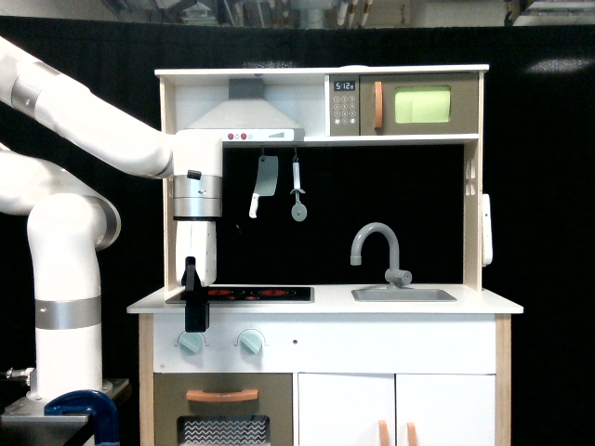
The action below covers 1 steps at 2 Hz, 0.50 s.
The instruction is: Turn on the faucet
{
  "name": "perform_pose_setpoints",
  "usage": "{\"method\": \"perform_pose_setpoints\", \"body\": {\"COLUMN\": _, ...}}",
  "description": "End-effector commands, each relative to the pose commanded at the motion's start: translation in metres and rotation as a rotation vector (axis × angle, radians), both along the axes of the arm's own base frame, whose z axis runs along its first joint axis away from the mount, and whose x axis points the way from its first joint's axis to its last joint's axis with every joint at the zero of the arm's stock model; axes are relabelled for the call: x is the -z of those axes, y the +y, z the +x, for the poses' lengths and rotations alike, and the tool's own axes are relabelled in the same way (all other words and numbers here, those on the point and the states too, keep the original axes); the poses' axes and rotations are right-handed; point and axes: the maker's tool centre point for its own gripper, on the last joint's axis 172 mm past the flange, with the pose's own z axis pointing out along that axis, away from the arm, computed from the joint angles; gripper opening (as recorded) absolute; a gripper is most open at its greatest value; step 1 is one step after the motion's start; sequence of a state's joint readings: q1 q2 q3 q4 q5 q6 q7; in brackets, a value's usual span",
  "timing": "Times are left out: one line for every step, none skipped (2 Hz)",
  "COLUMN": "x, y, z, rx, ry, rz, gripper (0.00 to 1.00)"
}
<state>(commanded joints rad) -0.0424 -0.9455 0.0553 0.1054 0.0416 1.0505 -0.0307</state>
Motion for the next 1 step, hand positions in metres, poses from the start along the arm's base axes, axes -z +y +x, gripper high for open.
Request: {"method": "perform_pose_setpoints", "body": {"x": -0.058, "y": -0.001, "z": 0.07, "rx": -0.415, "ry": -0.244, "rz": 0.034, "gripper": 1.0}}
